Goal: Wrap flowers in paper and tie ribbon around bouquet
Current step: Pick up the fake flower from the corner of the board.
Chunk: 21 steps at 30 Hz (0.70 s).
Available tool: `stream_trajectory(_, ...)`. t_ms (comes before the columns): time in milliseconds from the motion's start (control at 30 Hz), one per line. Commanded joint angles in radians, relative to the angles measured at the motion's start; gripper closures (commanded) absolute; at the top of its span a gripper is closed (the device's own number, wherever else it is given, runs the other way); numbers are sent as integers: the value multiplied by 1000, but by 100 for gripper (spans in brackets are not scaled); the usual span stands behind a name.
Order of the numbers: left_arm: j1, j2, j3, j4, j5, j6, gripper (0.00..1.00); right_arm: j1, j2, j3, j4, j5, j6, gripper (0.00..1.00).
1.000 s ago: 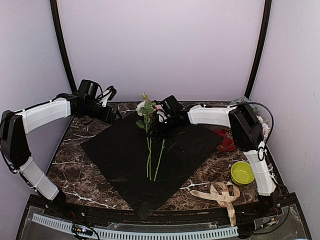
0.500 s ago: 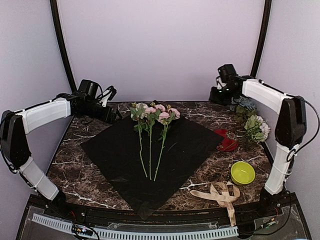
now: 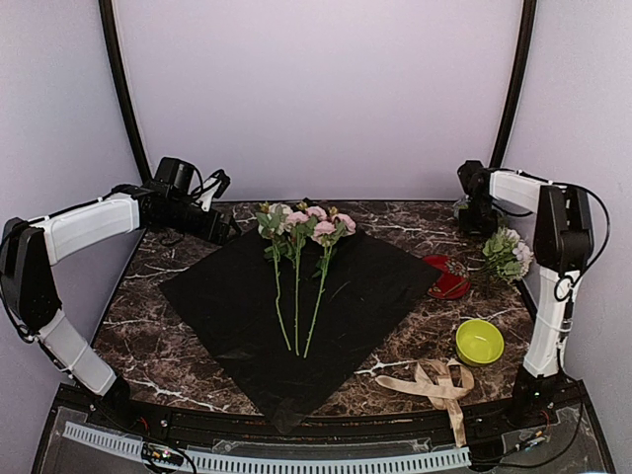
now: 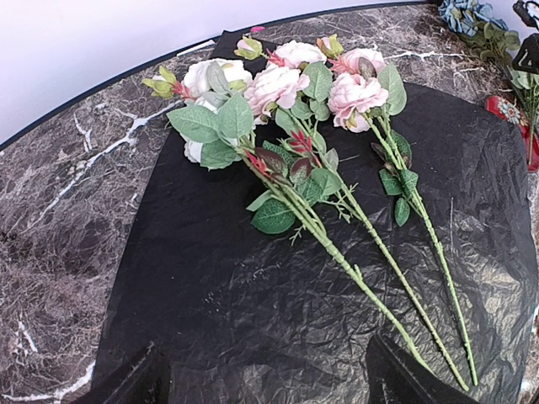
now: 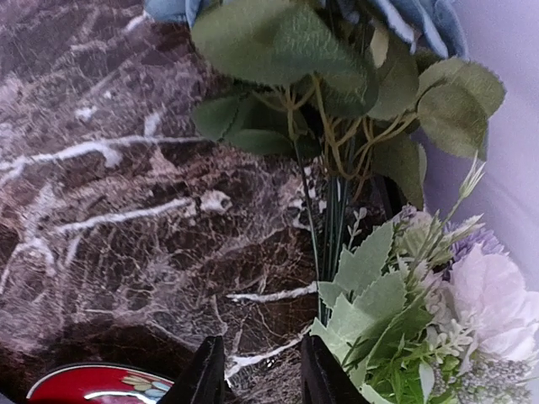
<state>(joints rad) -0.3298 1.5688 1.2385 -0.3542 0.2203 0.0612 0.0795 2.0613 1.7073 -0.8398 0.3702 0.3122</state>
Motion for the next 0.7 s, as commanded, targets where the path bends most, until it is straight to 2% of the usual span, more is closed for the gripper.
stream_trajectory(0,4,-27,-11,-23,-2,19,18,18,-67,-12,-9,-1,21,68)
stream_trajectory(100,3,-21,-9,-25,3,17,18,47,-194,-167,91,-84,73,63)
stream_trajectory(200,4,-20,-8,-26,4,16,18,53,-363,-379,257,-166,181,63)
stream_trajectory(333,4,-26,-10,-24,3,16,18,47,-522,-640,453,-141,328,52)
stream_trajectory(367,4,-27,-10,-23,4,16,18,41,-537,-683,484,-144,362,47)
stream_trajectory(433,3,-29,-10,-23,3,17,18,32,-549,-744,535,-161,417,45)
stream_trajectory(667,4,-38,-12,-25,2,20,18,-8,-454,-809,638,-258,508,47)
